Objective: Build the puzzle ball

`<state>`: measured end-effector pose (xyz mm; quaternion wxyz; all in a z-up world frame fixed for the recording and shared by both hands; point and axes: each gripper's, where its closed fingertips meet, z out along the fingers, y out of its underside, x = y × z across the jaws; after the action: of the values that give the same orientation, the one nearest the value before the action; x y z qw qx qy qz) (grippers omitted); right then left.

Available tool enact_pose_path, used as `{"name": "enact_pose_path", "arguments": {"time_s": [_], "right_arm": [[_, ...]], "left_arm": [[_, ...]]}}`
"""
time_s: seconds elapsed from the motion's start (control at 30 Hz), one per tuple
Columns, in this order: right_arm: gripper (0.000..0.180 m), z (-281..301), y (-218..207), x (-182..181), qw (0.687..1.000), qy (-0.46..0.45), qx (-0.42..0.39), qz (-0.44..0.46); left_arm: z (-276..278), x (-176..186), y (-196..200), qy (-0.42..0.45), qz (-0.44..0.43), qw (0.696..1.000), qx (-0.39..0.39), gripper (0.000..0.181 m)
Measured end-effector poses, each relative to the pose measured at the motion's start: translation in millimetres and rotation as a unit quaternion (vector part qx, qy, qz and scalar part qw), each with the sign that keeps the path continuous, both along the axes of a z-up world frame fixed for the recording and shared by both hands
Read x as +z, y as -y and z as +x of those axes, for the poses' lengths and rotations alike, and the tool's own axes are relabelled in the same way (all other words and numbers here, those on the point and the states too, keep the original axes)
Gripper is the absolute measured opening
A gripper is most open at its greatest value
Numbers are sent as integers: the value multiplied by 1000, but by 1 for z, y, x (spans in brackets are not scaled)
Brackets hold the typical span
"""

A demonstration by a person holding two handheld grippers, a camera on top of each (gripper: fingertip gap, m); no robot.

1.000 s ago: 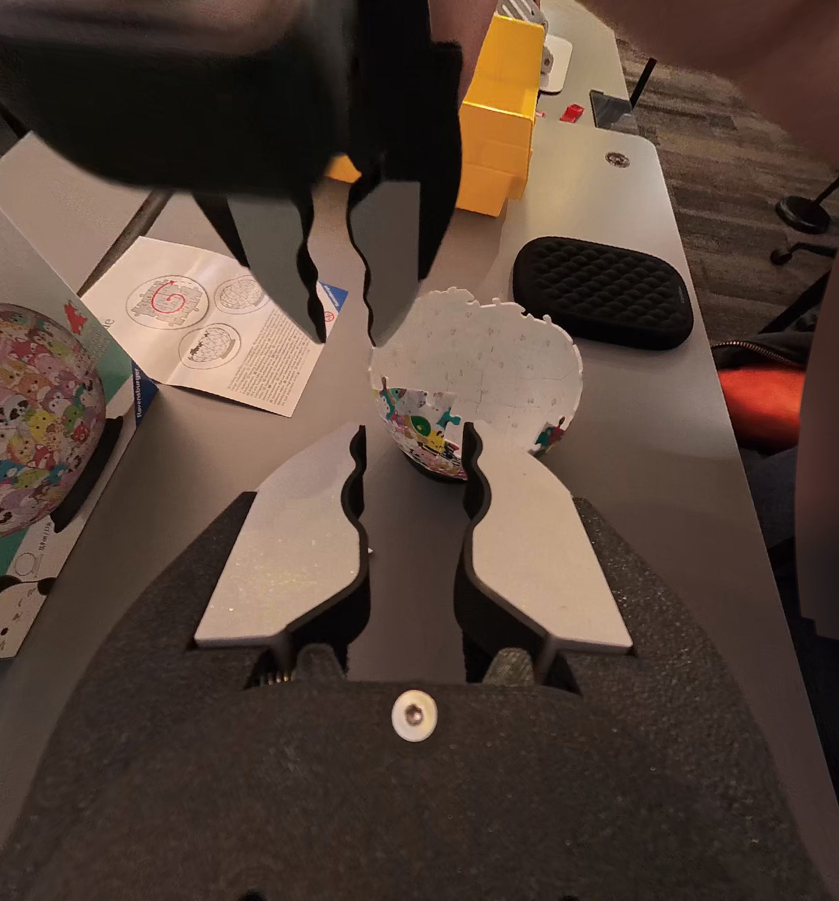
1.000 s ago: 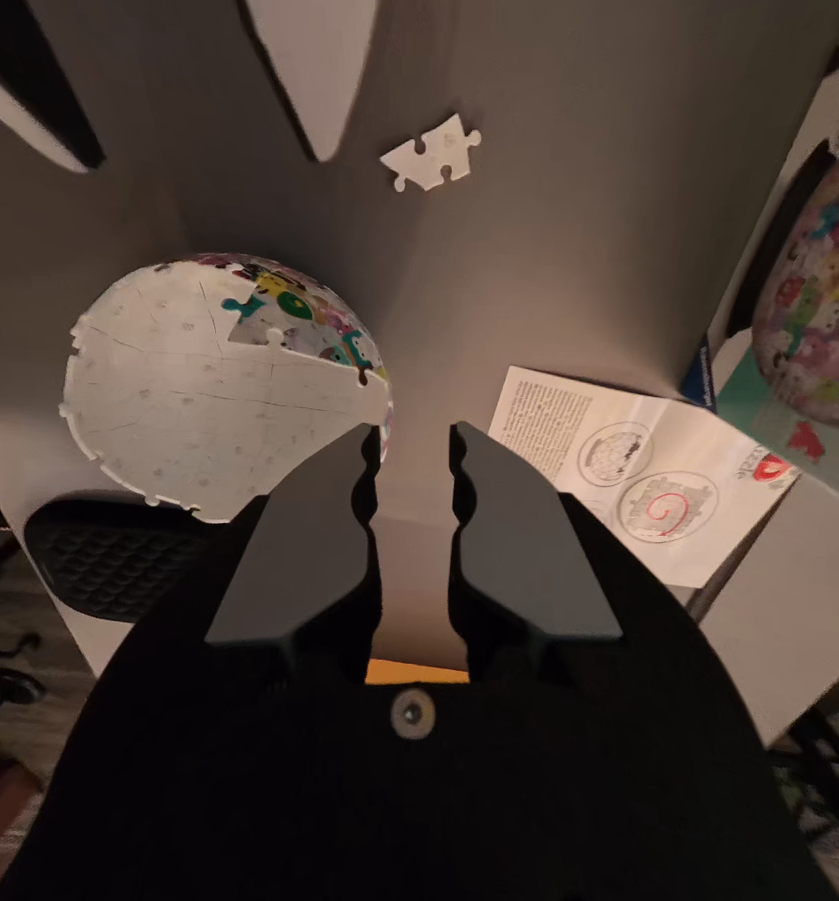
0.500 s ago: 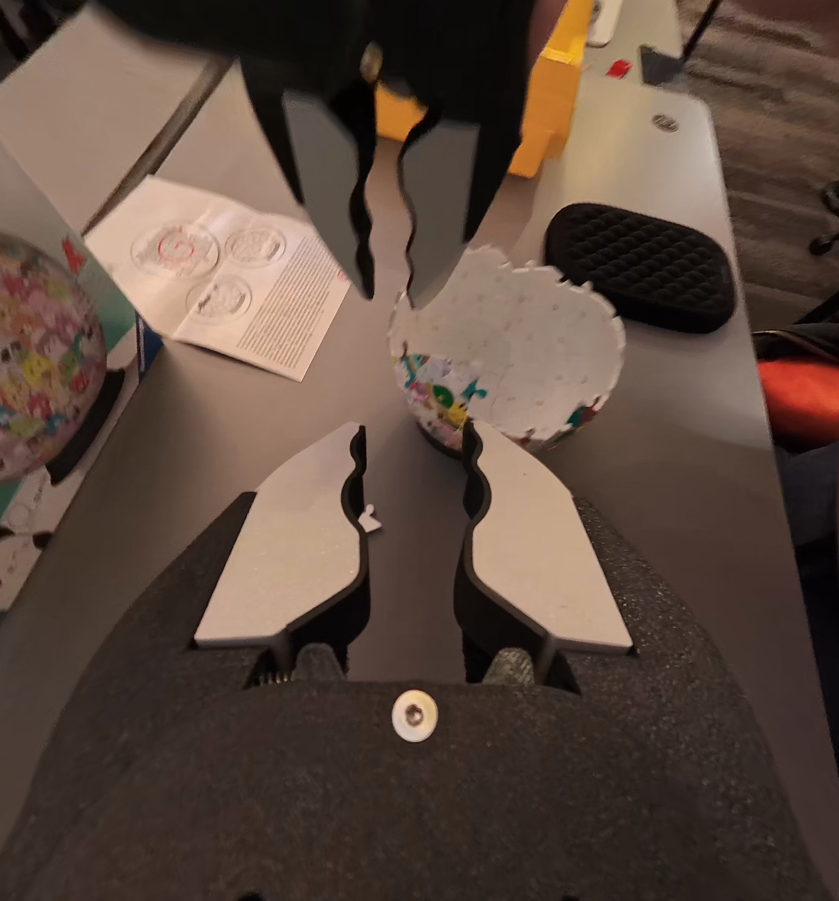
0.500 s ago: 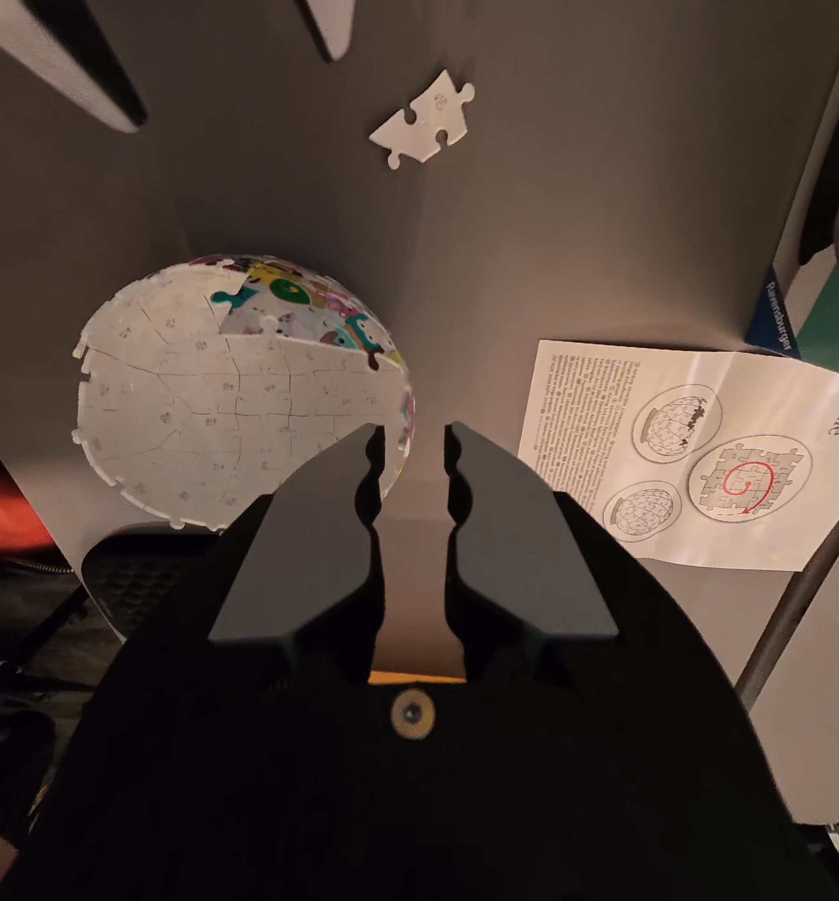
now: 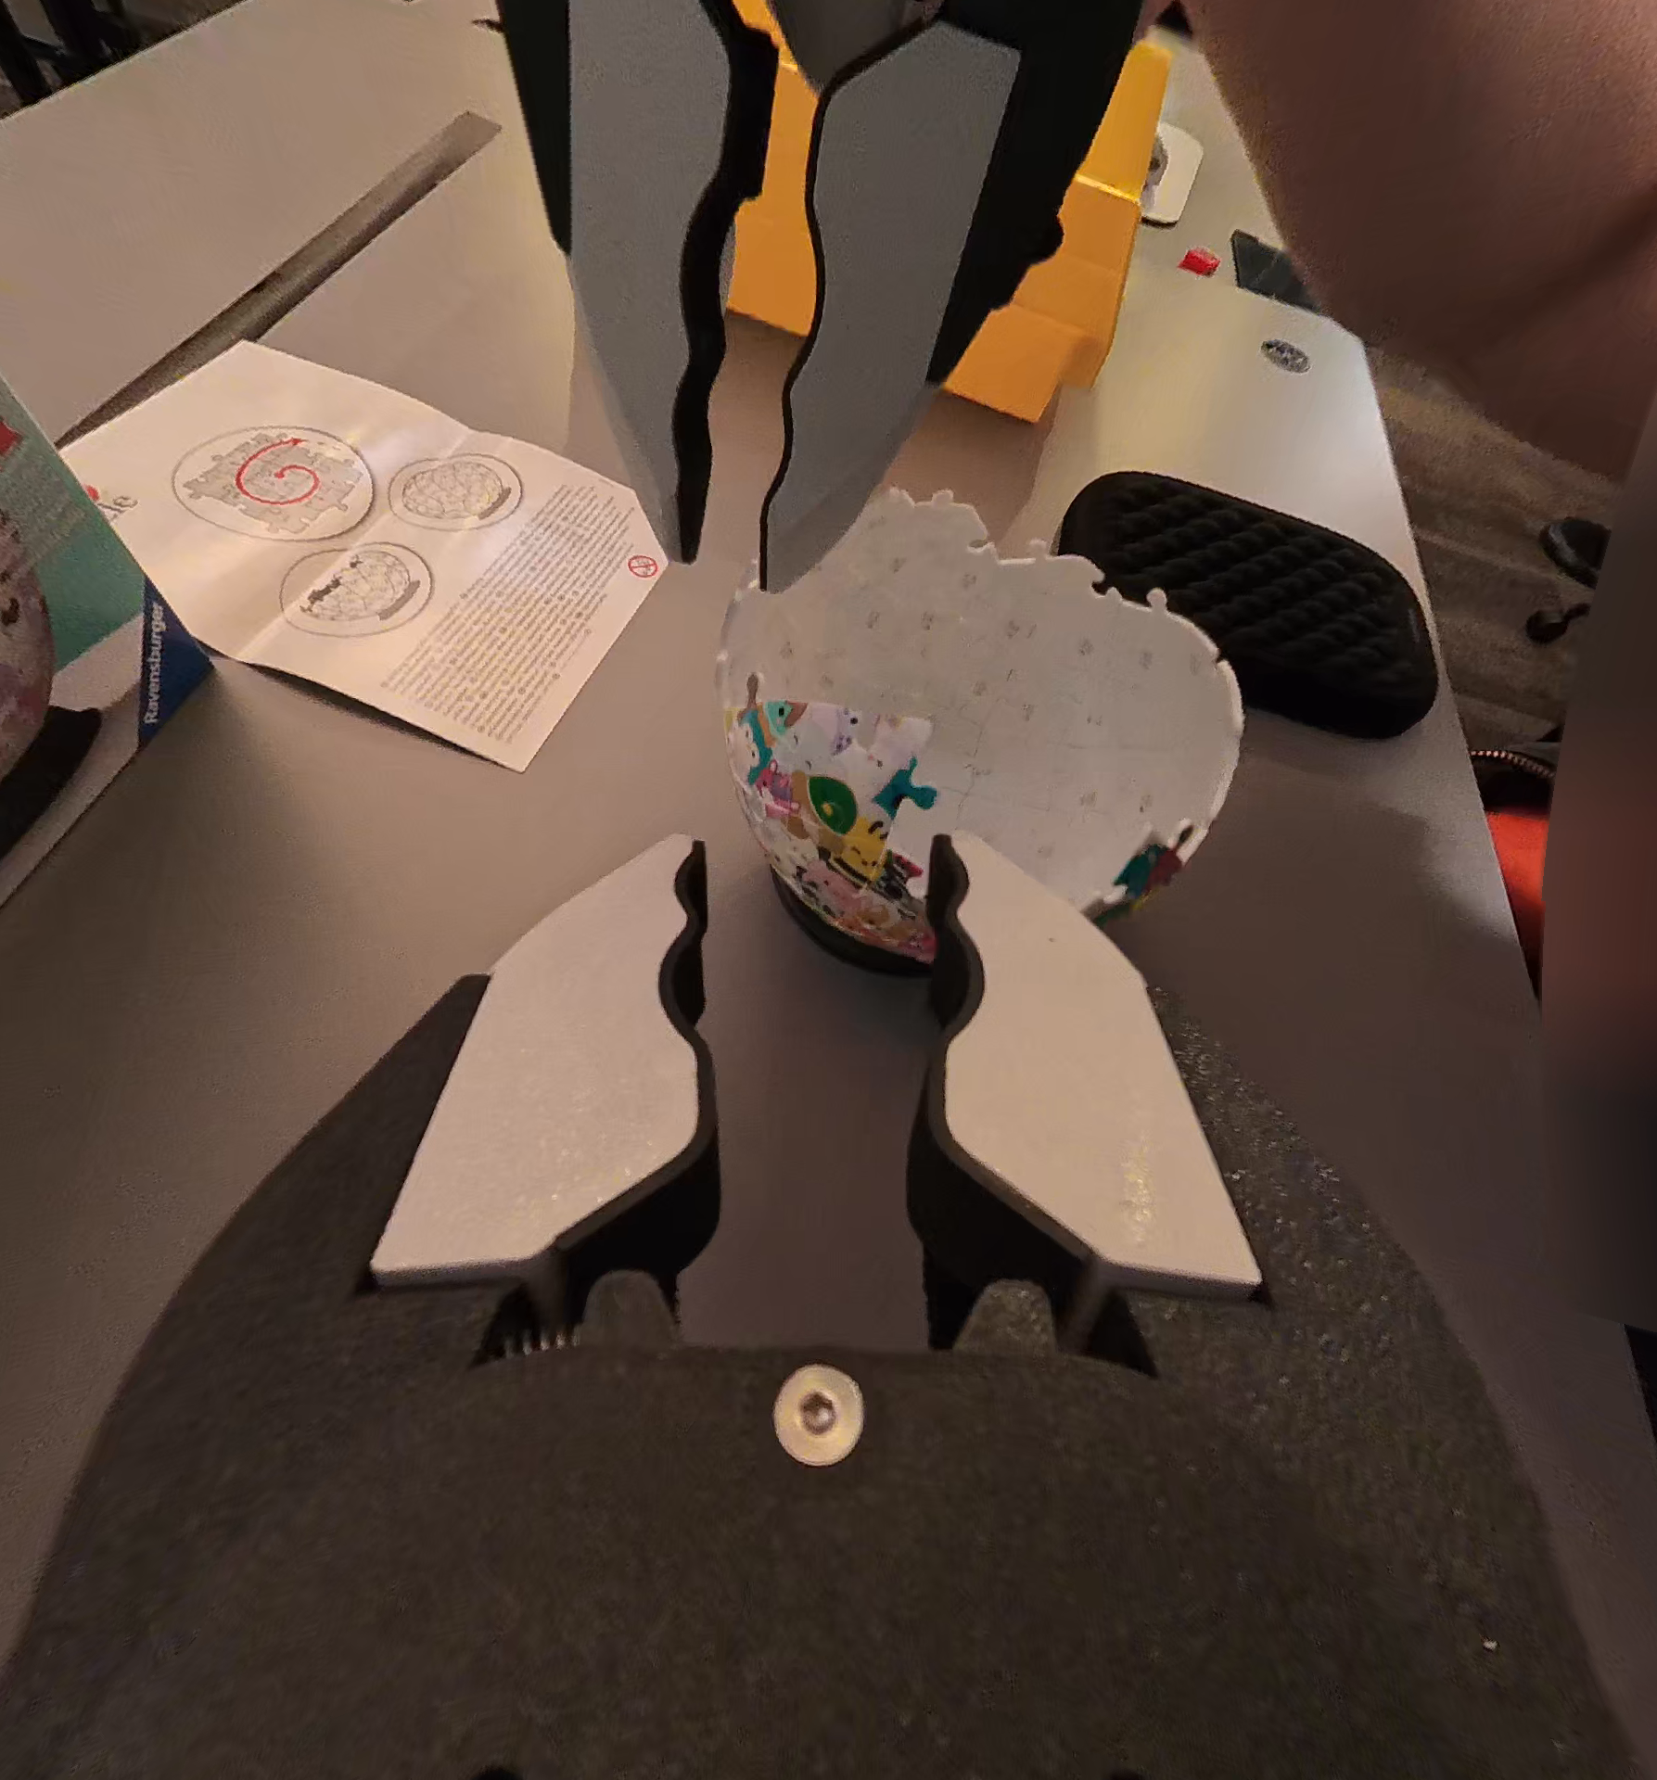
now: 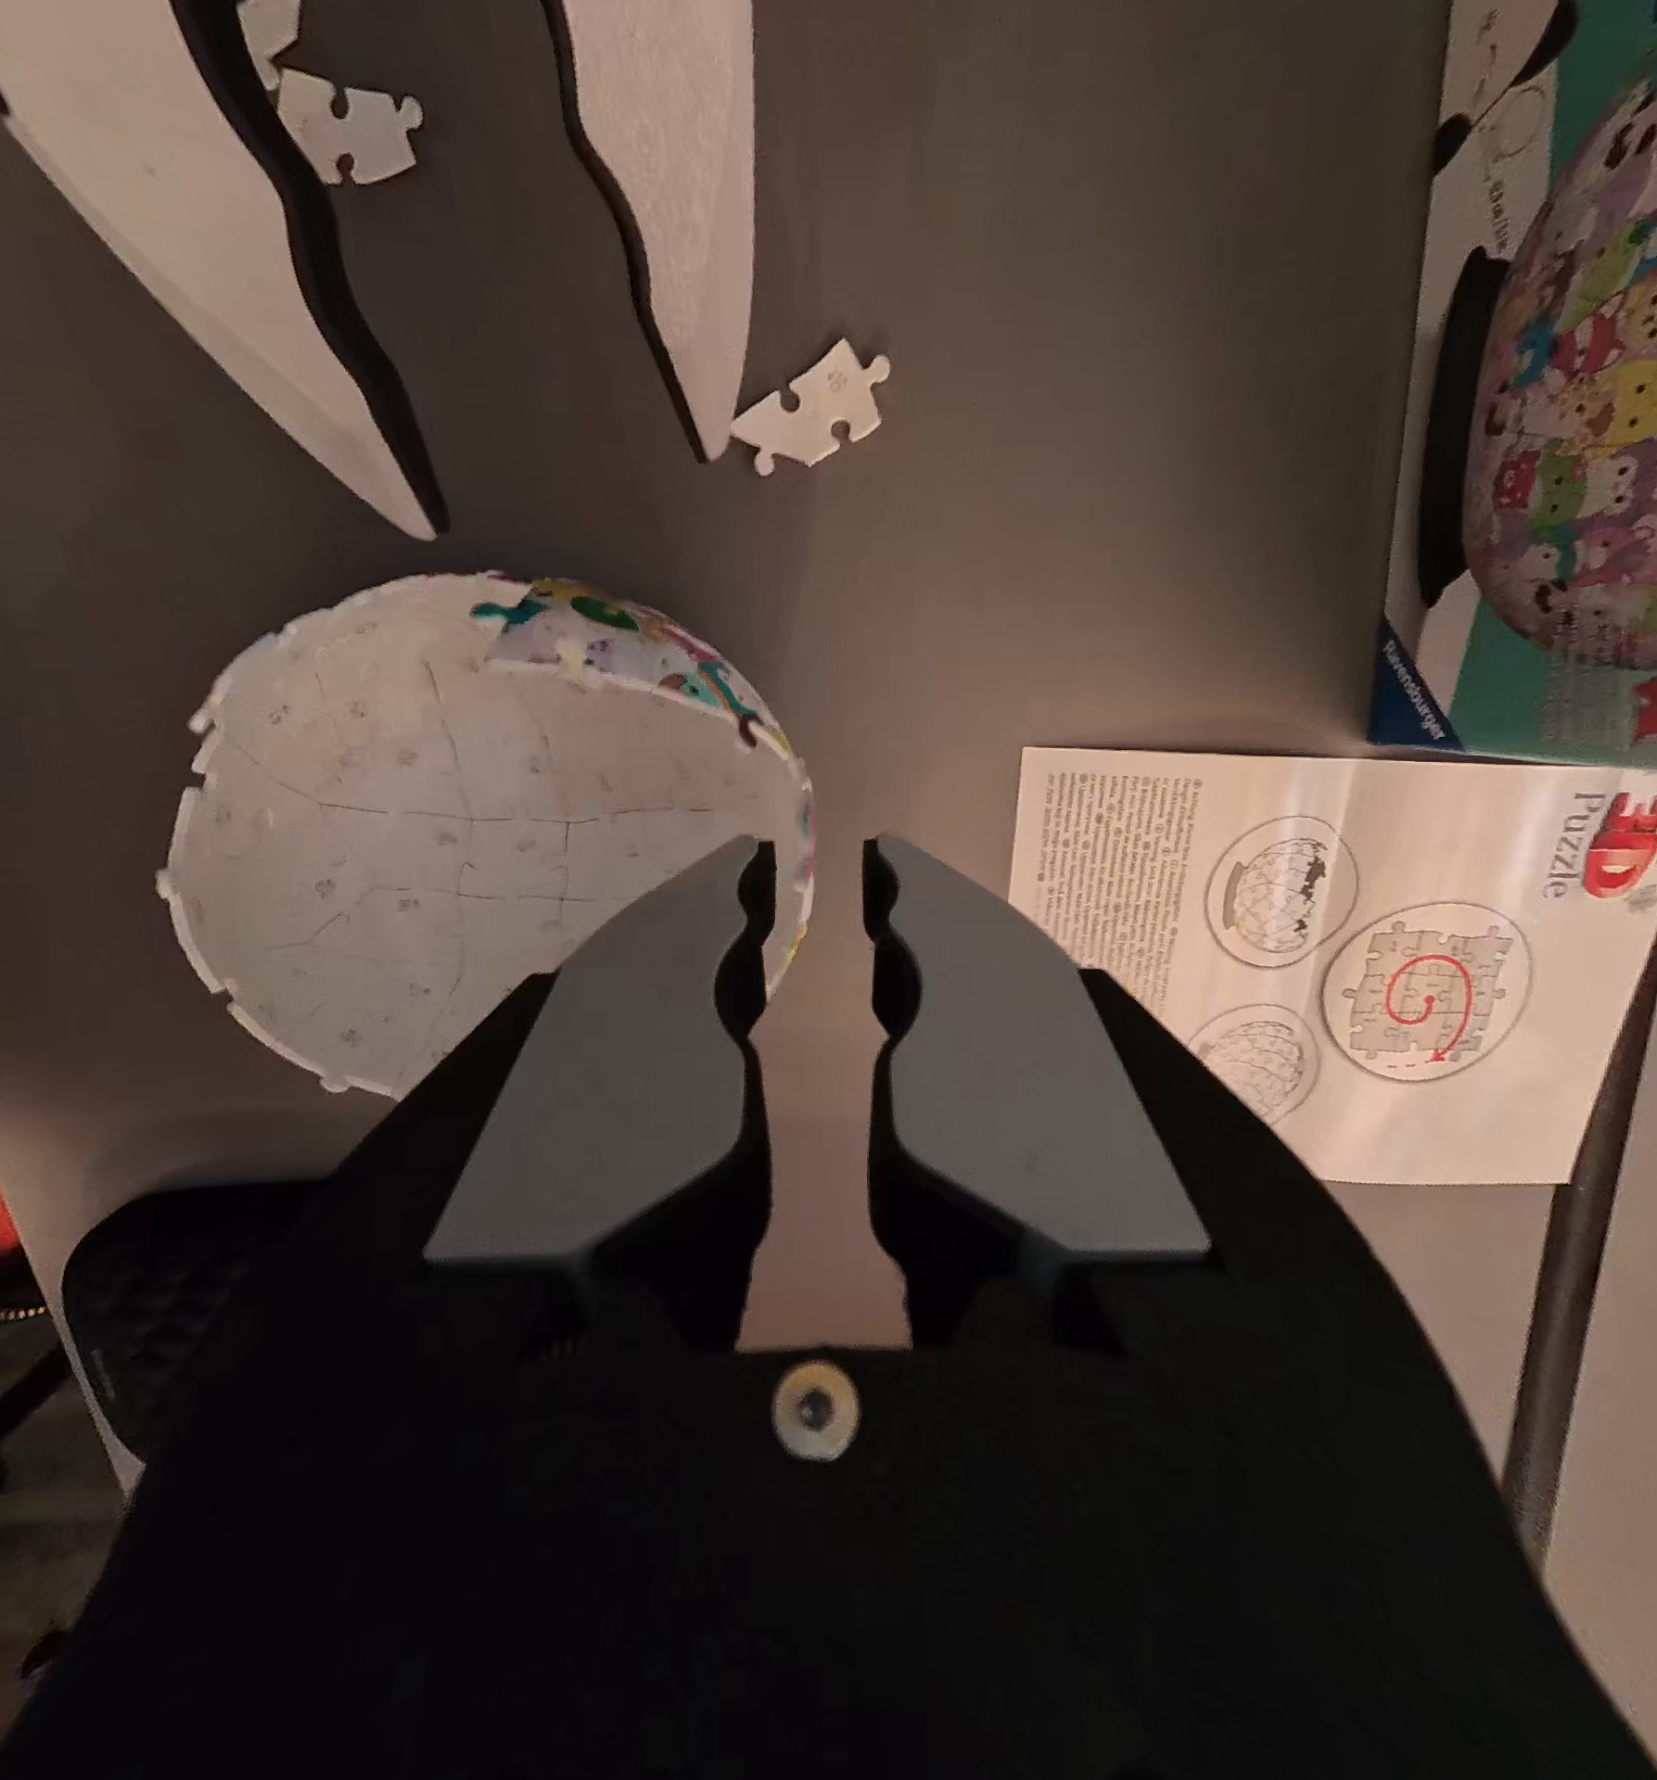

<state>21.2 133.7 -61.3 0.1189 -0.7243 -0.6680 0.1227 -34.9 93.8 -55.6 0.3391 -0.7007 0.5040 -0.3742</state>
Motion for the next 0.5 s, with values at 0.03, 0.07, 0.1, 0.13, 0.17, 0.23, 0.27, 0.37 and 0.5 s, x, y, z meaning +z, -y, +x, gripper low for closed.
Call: {"name": "enact_pose_path", "arguments": {"time_s": [0.03, 0.07, 0.1, 0.13, 0.17, 0.23, 0.27, 0.37, 0.5], "right_arm": [[19, 2, 1, -2, 1000, 1, -1, -2], [19, 4, 0, -4, 1000, 4, 0, 0], [19, 5, 0, -5, 1000, 3, 2, 2], [19, 5, 1, -6, 1000, 1, 3, -1], [19, 5, 1, -7, 1000, 0, 2, -3], [18, 4, 2, -10, 1000, -2, 5, -6], [17, 4, 2, -11, 1000, -2, 8, -7], [14, 3, 3, -14, 1000, 2, 16, -9], [9, 1, 5, -17, 1000, 9, 29, -7]], "left_arm": [[2, 1, 0, 4, -5, 1000, -2, 44], [4, 2, 0, 6, -8, 1000, -4, 44], [5, 1, -1, 6, -10, 1000, -4, 44], [6, 0, -1, 5, -12, 1000, -4, 45], [7, 0, -1, 5, -15, 1000, -5, 45], [9, -1, 0, 7, -24, 1000, -9, 45], [10, -2, 1, 9, -27, 1000, -10, 45], [12, -6, 1, 1, -31, 999, -11, 44], [14, -7, 2, -1, -33, 999, -13, 43]]}}
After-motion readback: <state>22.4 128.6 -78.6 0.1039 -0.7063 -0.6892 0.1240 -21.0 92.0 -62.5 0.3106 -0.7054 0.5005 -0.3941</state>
